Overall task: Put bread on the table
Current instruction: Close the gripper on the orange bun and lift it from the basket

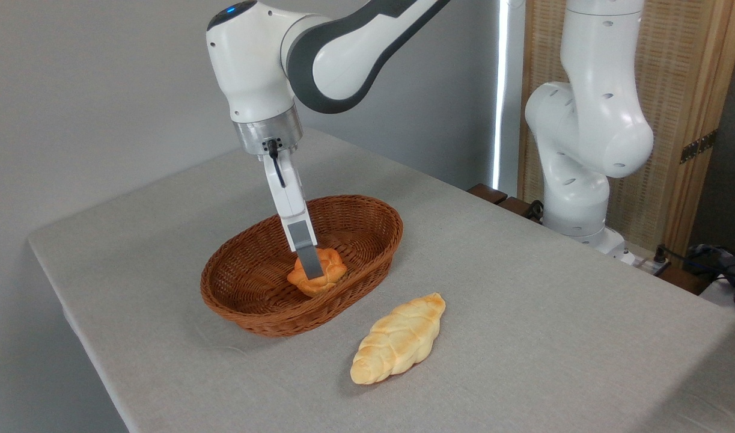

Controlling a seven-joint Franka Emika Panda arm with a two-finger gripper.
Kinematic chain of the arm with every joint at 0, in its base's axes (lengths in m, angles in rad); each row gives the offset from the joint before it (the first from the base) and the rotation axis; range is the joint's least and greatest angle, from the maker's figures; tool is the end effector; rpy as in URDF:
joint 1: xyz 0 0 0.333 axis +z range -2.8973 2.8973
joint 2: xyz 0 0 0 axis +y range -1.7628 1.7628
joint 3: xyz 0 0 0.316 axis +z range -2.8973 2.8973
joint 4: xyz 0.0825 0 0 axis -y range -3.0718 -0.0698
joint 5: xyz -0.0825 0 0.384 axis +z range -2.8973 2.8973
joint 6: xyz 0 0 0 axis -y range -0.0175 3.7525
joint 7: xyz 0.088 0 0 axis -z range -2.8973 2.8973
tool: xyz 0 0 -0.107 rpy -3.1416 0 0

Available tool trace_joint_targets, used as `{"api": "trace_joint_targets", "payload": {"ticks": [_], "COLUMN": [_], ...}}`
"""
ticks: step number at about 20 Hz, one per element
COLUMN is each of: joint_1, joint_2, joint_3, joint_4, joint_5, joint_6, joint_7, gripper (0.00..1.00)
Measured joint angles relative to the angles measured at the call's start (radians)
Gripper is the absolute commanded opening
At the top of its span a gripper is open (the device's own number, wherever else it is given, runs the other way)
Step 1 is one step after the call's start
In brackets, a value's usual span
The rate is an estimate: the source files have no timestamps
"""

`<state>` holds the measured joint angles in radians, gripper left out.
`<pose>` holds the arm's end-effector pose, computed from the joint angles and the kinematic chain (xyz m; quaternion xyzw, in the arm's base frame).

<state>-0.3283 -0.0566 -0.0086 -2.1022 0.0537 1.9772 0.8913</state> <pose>0.4959 -0.1701 0.4383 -0.8099 0.5850 0.0396 0.0142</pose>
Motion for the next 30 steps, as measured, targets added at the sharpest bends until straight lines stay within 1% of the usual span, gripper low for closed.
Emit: {"api": "trace_joint_targets", "payload": {"ticks": [2,3,6,7,8,9,10,30], "joint_1": [0.000,0.000,0.000,0.000,0.000,0.000,0.000,0.000], "joint_2": [0.001,0.001,0.002,0.002,0.002,0.002,0.002,-0.001], "joint_3": [0.000,0.000,0.000,0.000,0.000,0.000,0.000,0.000], "joint_4": [-0.005,-0.010,-0.025,-0.027,-0.027,-0.027,-0.027,-0.027], "joint_5": [0.001,0.003,0.016,0.018,0.018,0.018,0.018,0.019], "joint_6": [0.000,0.000,0.000,0.001,0.001,0.001,0.001,0.001], "joint_7": [0.008,0.010,0.010,0.010,0.010,0.010,0.010,0.010], "gripper": [1.00,0.97,0.51,0.42,0.39,0.32,0.30,0.30]}}
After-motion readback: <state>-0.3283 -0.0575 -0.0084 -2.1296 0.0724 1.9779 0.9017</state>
